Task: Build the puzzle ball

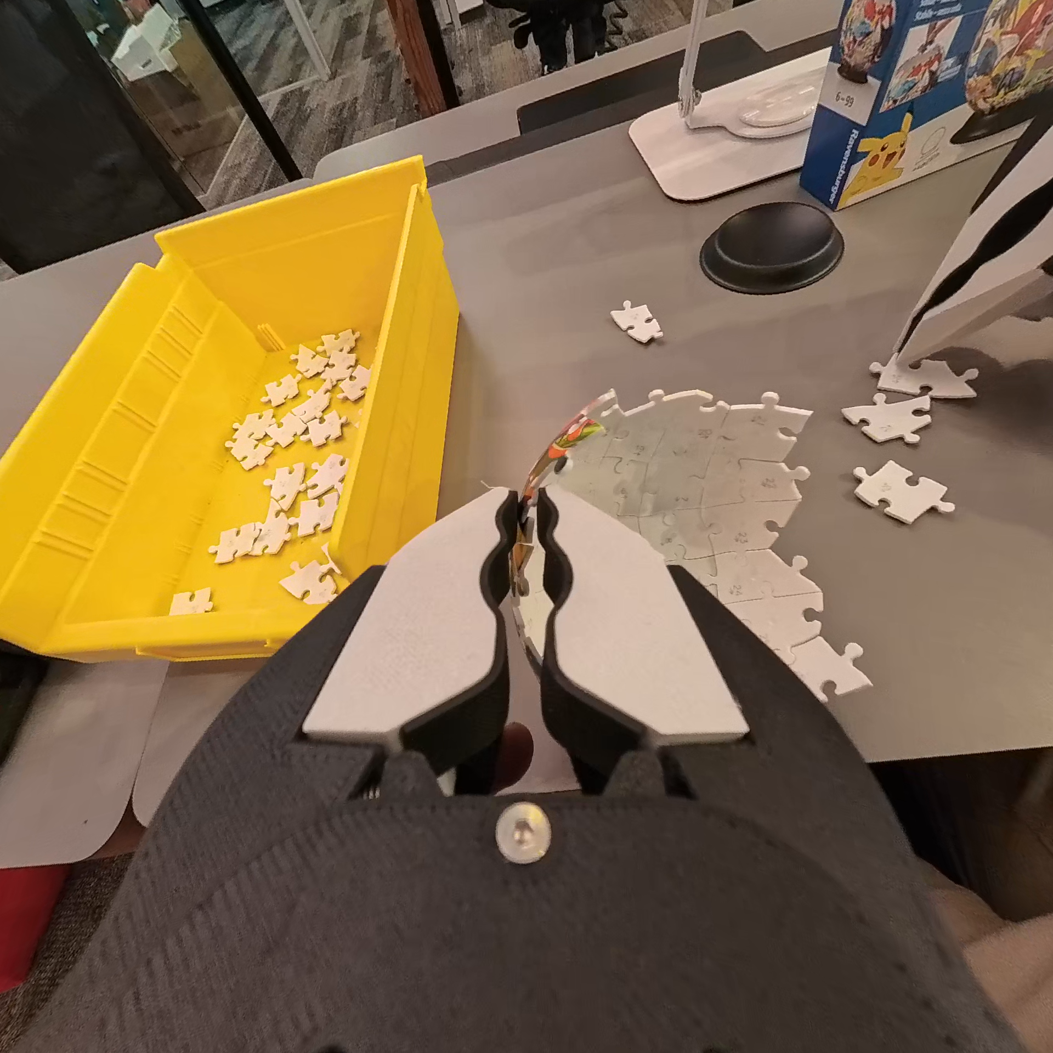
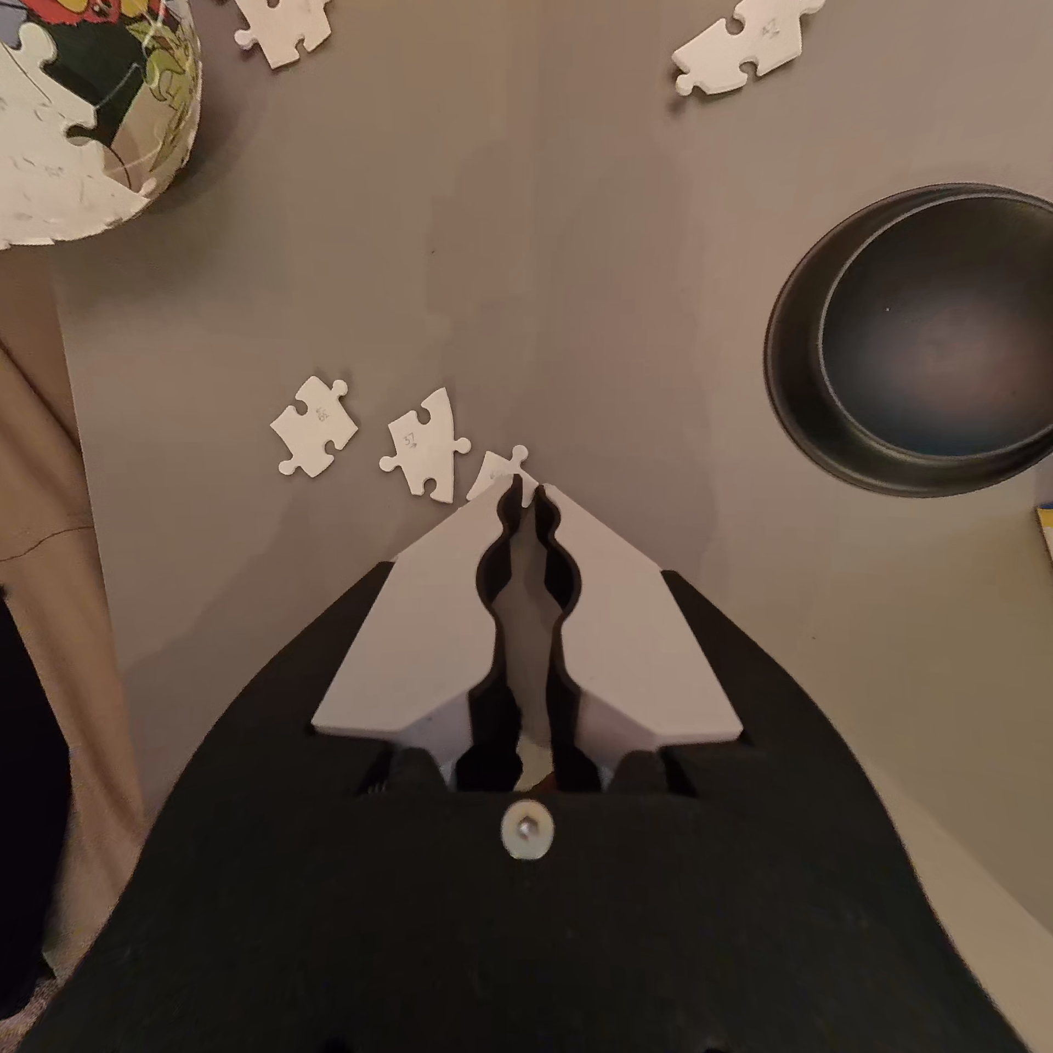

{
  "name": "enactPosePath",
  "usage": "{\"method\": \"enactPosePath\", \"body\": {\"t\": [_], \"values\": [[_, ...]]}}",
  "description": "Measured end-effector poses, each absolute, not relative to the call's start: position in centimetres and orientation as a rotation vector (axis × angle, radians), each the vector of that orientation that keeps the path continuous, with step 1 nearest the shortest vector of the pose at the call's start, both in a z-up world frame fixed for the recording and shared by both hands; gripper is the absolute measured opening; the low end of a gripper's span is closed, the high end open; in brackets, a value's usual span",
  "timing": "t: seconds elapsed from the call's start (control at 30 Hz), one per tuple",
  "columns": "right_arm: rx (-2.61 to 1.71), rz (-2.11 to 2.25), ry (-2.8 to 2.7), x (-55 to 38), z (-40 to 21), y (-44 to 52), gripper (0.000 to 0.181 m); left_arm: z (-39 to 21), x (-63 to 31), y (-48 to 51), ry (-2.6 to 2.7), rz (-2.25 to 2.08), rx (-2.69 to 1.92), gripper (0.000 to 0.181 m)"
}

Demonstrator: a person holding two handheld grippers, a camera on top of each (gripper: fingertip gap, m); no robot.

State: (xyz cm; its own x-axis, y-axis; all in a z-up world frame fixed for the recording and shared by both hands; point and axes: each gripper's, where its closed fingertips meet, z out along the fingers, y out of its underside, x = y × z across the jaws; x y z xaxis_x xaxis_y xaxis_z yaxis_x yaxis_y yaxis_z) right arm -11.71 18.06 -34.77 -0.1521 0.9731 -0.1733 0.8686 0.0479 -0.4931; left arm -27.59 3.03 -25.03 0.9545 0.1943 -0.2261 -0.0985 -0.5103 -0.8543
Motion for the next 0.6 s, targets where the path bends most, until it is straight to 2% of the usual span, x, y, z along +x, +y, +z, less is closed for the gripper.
{"method": "enactPosePath", "body": {"t": [0.4, 0.6], "values": [[-1.834, 0.954, -2.108, -13.0, -32.2, 17.9, 0.000, -25.0, -27.8, 3.0, -0.073, 0.363, -2.075, 0.006], [-1.725, 1.020, -2.275, -13.3, -32.1, 16.9, 0.000, -25.0, -27.7, 3.1, -0.071, 0.360, -2.076, 0.006]]}}
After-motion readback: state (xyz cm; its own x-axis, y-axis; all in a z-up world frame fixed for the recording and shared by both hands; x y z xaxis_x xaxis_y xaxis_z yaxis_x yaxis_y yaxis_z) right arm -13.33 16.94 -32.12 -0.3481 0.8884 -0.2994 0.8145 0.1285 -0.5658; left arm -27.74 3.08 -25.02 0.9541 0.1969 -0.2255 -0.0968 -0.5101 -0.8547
